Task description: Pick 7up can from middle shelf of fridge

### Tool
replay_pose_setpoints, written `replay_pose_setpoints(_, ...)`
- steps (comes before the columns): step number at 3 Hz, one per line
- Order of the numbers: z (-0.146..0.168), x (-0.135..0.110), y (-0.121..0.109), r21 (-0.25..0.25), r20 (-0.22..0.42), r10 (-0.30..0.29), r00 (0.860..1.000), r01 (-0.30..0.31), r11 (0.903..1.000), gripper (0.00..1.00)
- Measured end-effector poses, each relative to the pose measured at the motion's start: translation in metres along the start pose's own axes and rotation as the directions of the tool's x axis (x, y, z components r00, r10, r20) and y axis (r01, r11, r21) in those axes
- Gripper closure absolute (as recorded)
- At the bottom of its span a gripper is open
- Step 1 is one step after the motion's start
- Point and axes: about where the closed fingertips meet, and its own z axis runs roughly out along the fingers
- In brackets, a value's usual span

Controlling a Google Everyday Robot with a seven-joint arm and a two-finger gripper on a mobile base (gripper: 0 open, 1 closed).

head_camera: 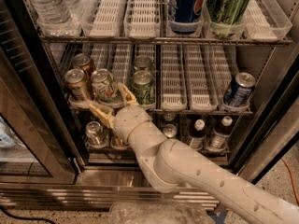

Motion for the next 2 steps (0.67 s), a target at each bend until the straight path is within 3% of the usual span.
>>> replay_pose_setpoints(2, -0.0014, -0.0042, 0.0034, -0.003, 0.010, -0.010, 1.000, 0.010, 0.9999, 0.10)
